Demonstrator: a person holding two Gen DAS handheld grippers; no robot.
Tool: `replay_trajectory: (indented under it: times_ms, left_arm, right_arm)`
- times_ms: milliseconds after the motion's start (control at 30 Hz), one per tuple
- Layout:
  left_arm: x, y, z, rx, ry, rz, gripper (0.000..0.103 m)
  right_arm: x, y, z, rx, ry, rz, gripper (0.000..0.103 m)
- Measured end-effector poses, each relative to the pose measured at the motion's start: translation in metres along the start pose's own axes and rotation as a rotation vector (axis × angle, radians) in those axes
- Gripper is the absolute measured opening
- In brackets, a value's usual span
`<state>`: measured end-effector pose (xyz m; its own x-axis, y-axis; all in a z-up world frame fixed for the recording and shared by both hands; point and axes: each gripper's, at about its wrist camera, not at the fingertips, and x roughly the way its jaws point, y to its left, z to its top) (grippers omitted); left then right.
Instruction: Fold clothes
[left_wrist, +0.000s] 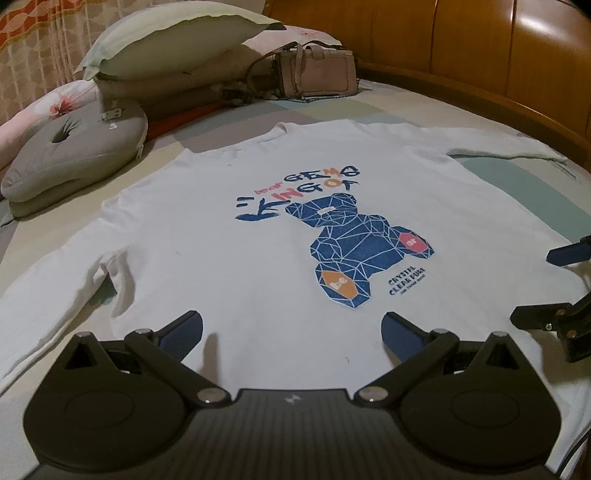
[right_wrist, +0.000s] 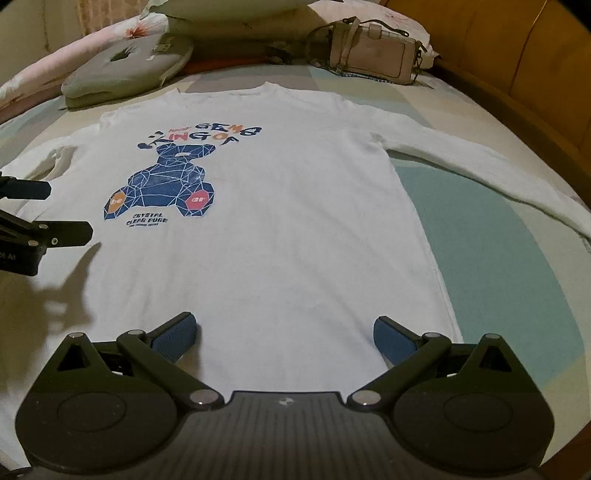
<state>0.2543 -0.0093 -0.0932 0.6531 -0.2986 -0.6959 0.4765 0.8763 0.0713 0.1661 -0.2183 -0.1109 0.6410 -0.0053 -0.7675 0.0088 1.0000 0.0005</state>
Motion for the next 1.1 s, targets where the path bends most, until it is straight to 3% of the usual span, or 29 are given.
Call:
replay_trajectory:
  times_ms: [633, 867, 1100]
  left_arm:
    - [-0.003, 0.002, 0.000, -0.009, -0.010, -0.001, 0.102]
    - [0.000, 0.003, -0.001, -0.008, 0.002, 0.002, 0.102]
    - [0.003, 0.004, -0.002, -0.010, 0.012, 0.007, 0.102]
  right_arm:
    - [-0.006, 0.002, -0.006, 0.075, 0.043, -0.060, 0.103]
    - [-0.005, 0.000, -0.001, 0.046, 0.084, -0.016, 0.103]
    - [-0.011, -0.003, -0.019, 0.026, -0.010, 0.012, 0.103]
